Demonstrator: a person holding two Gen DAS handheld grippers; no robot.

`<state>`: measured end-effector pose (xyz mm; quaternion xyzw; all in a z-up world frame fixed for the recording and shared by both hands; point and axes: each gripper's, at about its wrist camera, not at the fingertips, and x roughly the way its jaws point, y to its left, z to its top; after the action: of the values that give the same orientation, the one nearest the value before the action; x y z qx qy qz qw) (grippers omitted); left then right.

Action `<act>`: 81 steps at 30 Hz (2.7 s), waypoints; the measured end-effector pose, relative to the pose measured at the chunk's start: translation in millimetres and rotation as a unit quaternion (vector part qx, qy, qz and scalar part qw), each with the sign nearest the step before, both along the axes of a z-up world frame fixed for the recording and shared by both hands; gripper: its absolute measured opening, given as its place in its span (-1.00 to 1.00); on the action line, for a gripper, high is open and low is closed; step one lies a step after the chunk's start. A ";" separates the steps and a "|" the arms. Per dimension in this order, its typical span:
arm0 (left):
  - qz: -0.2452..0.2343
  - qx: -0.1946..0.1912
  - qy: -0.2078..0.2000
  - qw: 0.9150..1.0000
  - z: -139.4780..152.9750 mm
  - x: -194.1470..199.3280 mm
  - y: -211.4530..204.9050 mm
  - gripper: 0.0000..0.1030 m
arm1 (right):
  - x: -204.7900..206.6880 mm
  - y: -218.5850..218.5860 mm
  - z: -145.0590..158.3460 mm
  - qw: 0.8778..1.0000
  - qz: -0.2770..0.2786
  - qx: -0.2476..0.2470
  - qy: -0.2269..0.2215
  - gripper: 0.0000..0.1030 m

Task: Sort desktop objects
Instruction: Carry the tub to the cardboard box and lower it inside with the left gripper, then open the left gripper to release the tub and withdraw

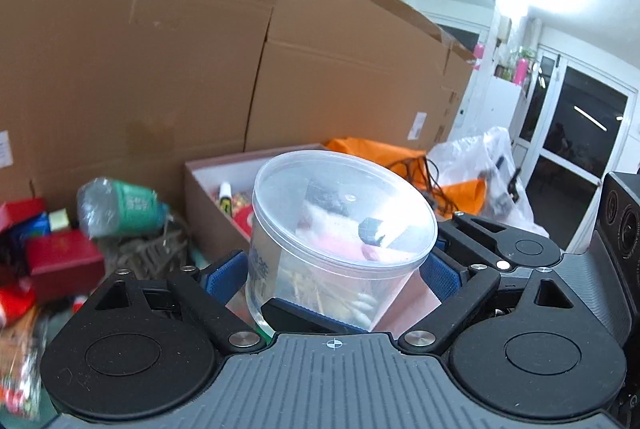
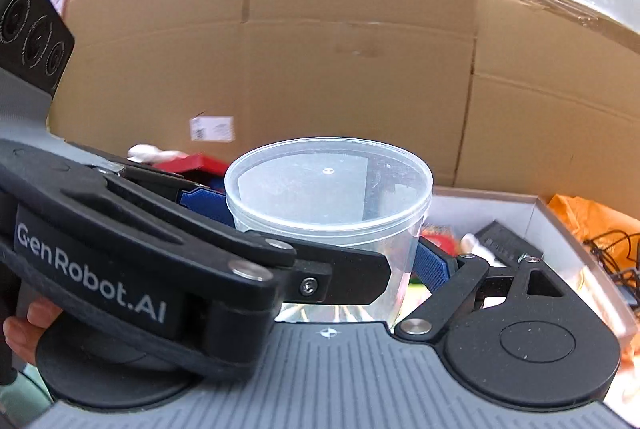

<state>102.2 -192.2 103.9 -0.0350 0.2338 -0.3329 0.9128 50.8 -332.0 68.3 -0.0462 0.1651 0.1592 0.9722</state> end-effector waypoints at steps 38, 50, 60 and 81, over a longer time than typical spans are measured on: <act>0.055 -0.019 0.128 0.990 -52.2 219.0 -39.4 1.00 | 196.8 -61.3 -36.3 0.987 -0.040 -0.048 0.151 0.99; 0.069 -0.018 0.122 0.990 -43.4 182.2 -33.1 1.00 | 161.5 -46.0 -27.3 0.985 -0.051 -0.074 0.148 0.99; 0.086 -0.021 0.120 0.989 -30.7 135.0 -17.8 1.00 | 147.8 -23.5 -13.8 0.979 -0.099 -0.086 0.157 0.99; 0.153 -0.047 0.040 0.986 -55.0 -40.9 70.6 1.00 | 7.4 60.6 -26.8 0.991 -0.043 -0.038 0.118 0.99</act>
<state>61.3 -121.6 48.9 -0.1264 0.2459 -0.1980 0.9404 58.2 -271.4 41.6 -0.0568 0.2862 0.1148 0.9496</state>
